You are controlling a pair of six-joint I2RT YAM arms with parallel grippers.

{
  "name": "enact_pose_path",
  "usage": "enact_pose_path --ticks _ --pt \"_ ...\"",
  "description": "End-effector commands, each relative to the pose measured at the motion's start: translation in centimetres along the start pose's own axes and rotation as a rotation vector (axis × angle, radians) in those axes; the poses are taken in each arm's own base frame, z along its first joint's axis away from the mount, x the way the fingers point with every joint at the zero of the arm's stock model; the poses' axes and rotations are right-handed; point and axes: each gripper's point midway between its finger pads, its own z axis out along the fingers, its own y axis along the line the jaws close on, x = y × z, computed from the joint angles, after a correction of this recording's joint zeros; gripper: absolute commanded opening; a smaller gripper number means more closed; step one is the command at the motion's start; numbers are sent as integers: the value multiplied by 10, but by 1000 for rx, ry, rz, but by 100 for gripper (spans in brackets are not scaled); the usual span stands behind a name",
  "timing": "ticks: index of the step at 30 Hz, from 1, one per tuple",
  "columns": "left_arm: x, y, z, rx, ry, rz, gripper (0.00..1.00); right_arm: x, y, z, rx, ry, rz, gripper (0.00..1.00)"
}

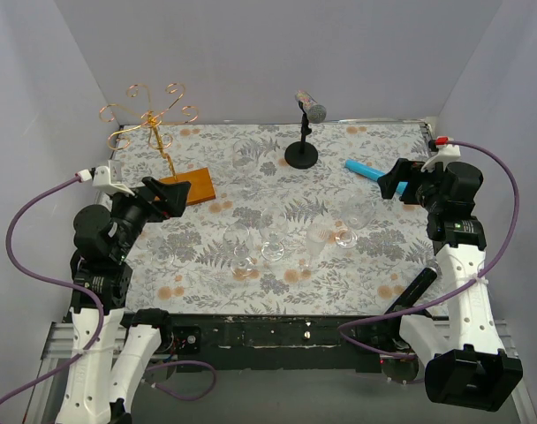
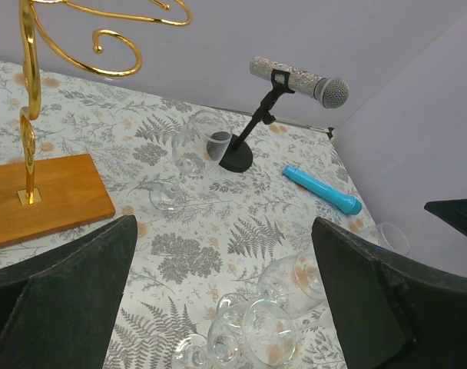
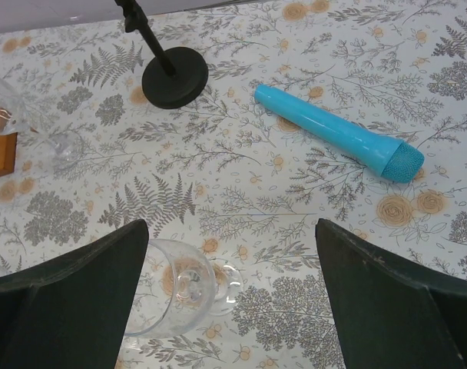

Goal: Place the wine glass upside down on the wine glass rack
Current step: Pick up the wine glass at the center of the board.

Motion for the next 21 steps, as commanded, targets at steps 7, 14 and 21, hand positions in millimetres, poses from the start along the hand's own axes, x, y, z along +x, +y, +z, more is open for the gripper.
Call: enact_pose_path --ticks 7,14,21 --pt "-12 -14 -7 39 -18 -1 98 -35 10 -6 -37 -90 -52 98" --pt "-8 -17 -7 60 2 -17 98 -31 24 -9 -143 -80 -170 98" --pt "-5 -33 -6 138 37 -67 98 -8 87 -31 -606 -48 -451 98"
